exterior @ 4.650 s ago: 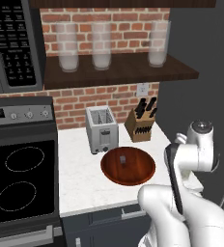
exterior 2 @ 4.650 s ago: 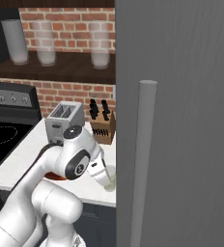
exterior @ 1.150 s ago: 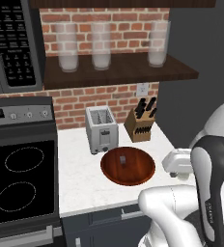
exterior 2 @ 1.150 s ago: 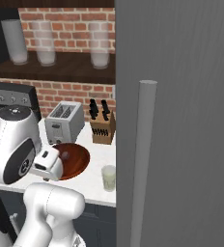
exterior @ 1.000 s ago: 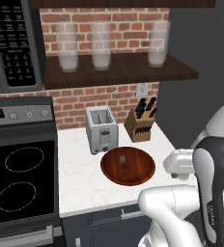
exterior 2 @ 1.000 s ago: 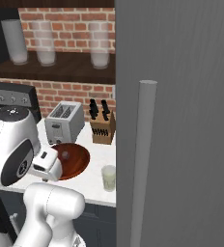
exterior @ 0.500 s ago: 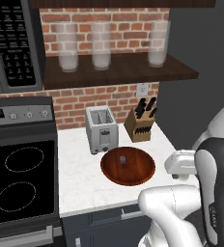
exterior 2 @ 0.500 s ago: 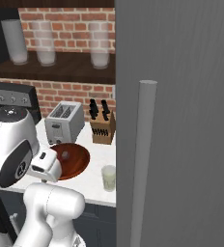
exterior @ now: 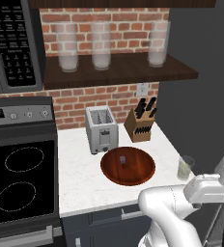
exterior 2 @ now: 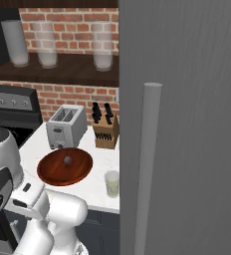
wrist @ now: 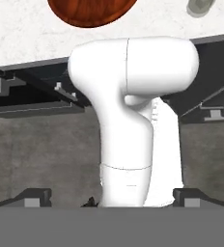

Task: Grab a lemon wedge from the fridge and one ice cube from the ice bowl, and put them in the glass of lemonade.

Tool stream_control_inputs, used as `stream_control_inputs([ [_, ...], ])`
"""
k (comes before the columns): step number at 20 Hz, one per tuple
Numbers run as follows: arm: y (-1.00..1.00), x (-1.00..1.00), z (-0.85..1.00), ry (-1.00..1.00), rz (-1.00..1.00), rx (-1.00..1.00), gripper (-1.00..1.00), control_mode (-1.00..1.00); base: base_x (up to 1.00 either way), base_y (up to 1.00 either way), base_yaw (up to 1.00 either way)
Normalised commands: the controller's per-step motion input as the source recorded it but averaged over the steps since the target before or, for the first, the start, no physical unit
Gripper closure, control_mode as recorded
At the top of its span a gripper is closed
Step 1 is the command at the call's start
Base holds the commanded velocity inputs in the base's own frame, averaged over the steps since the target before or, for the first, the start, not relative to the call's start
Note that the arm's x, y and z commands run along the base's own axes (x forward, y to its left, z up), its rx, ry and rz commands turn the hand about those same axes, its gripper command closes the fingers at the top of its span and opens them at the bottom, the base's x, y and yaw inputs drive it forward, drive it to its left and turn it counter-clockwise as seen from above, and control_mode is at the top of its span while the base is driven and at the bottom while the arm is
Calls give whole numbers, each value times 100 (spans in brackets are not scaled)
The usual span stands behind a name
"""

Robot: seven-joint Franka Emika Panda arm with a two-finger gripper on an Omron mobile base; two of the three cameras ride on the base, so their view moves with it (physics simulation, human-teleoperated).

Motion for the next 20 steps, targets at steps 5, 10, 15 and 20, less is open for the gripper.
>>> stream_control_inputs([
  [5, -2, 29, -3, -1, 0, -1, -100, -100, 0, 0, 0],
  [10, 1, 100, -9, 3, 0, -6, -100, -100, 0, 0, 0],
  [15, 1, 49, -55, 0, 0, -5, -100, -100, 0, 0, 0],
  [20, 1, 12, -23, -1, 0, -2, -100, -100, 0, 0, 0],
])
